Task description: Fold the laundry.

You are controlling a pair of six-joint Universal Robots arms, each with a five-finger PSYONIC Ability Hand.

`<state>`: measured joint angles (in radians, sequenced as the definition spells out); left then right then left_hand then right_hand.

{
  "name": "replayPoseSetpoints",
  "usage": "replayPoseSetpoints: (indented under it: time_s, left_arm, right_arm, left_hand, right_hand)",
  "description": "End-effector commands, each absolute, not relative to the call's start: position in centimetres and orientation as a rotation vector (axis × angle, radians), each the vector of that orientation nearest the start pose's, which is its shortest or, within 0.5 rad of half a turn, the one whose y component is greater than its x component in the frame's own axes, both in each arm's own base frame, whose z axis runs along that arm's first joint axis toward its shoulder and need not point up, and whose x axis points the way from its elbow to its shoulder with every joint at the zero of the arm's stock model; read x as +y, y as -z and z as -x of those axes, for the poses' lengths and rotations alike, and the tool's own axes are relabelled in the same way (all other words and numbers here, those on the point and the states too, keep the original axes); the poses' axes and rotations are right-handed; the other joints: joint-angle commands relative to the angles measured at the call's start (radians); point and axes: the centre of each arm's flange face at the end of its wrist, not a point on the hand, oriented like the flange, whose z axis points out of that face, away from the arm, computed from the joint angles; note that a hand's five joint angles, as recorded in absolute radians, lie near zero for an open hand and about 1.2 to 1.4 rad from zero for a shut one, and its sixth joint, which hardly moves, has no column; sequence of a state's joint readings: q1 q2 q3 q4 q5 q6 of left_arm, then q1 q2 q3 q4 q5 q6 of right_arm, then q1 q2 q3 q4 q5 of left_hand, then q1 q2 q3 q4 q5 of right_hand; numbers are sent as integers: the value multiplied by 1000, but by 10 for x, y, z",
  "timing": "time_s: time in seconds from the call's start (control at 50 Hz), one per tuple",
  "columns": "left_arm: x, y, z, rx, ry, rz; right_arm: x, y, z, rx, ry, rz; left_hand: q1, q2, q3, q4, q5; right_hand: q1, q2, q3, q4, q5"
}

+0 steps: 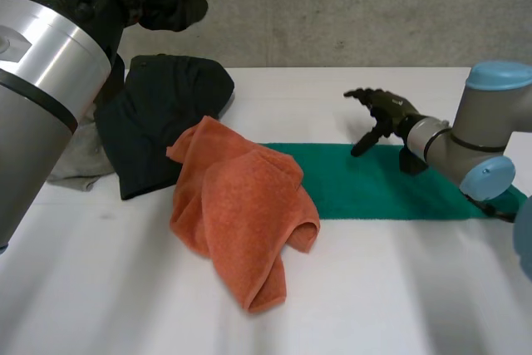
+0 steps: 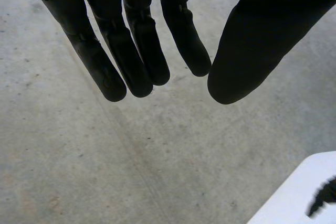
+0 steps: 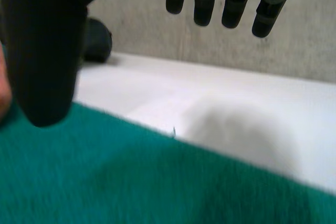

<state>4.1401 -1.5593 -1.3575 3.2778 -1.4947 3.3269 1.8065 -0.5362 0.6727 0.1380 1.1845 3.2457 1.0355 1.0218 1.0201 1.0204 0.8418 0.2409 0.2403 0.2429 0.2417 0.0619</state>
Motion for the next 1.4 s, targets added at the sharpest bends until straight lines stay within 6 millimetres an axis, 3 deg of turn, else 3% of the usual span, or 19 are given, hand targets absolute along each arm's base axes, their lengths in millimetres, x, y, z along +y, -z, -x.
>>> replayPoseSetpoints:
  time_s: [0.02,0.12,0.2,0.26,0.3,0.52,0.64,0.66,0.76,0.82,0.9,0.92,0.98,1.0,1.08,1.14,1.22,1.28,1.4]
  left_arm:
    - [-189,-388,293,1902,2815,-977]
    - [-189,-375,296,1978,2749,-1052]
    - [-198,-333,308,2164,2547,-1208]
    - [-209,-304,315,2241,2407,-1288]
    - [-220,-277,320,2285,2282,-1342]
    - [-261,-182,337,2281,1924,-1552]
    - [-276,-158,340,2275,1853,-1525]
    - [-277,-158,341,2271,1852,-1519]
    - [-289,-163,344,2190,1862,-1456]
    - [-296,-178,340,2145,1880,-1366]
    - [-313,-224,324,2046,1973,-1133]
    - [-326,-251,311,1979,2042,-1004]
    - [-347,-290,287,1860,2143,-816]
    - [-360,-315,272,1778,2205,-705]
    - [-388,-361,233,1618,2273,-492]
    - [-406,-377,210,1570,2259,-395]
    - [-424,-379,191,1571,2223,-330]
    - [-435,-368,187,1607,2208,-339]
    - [-457,-298,200,1818,2102,-532]
  right_arm:
    - [-413,-191,-274,1978,1598,470]
    - [-393,-215,-275,1980,1664,582]
    - [-369,-235,-264,2051,1797,735]
    - [-351,-238,-254,2112,1853,813]
    - [-341,-237,-250,2124,1869,839]
    - [-310,-211,-238,2100,1844,904]
    - [-312,-198,-230,2108,1881,948]
    - [-313,-198,-229,2106,1891,949]
    - [-316,-192,-229,2112,1893,974]
    - [-316,-193,-230,2107,1898,981]
    - [-315,-194,-230,2101,1906,984]
    - [-315,-193,-230,2102,1904,984]
    - [-316,-193,-230,2103,1902,984]
    - [-316,-192,-230,2104,1900,984]
    - [-315,-191,-230,2105,1896,987]
    - [-315,-188,-231,2110,1885,994]
    - [-314,-184,-232,2116,1872,1003]
    - [-314,-182,-233,2120,1867,1010]
    - [-313,-177,-236,2123,1852,1034]
  left_hand:
    - [-243,-230,-228,-228,-224]
    - [-434,-420,-419,-419,-415]
    - [-861,-847,-846,-846,-842]
    - [-861,-847,-846,-846,-842]
    - [-861,-847,-846,-846,-842]
    - [-861,-847,-846,-846,-842]
    - [-752,-739,-737,-737,-733]
    - [-647,-633,-632,-632,-628]
    - [359,373,375,374,379]
    - [361,374,376,376,380]
    - [361,374,376,376,380]
    - [361,374,376,376,380]
    - [361,374,376,376,380]
    - [361,374,376,376,380]
    - [361,374,376,376,380]
    - [361,374,376,376,380]
    - [361,374,376,376,380]
    - [361,374,376,376,380]
    - [361,374,376,376,380]
  right_hand:
    - [-66,-66,-68,-67,-62]
    - [-66,-66,-68,-67,-62]
    - [-66,-66,-68,-67,-62]
    - [-66,-66,-68,-67,-62]
    - [-66,-66,-68,-67,-62]
    - [-66,-66,-68,-67,-62]
    - [-66,-66,-68,-67,-62]
    - [-66,-66,-68,-67,-62]
    - [-66,-66,-68,-67,-62]
    - [-66,-66,-68,-67,-62]
    - [-66,-66,-68,-67,-62]
    - [-66,-66,-68,-67,-62]
    - [-66,-66,-68,-67,-62]
    - [-66,-66,-68,-67,-62]
    - [-66,-66,-68,-67,-62]
    - [-66,-66,-68,-67,-62]
    - [-66,-66,-68,-67,-62]
    - [-66,-66,-68,-67,-62]
    - [-66,-66,-68,-67,-62]
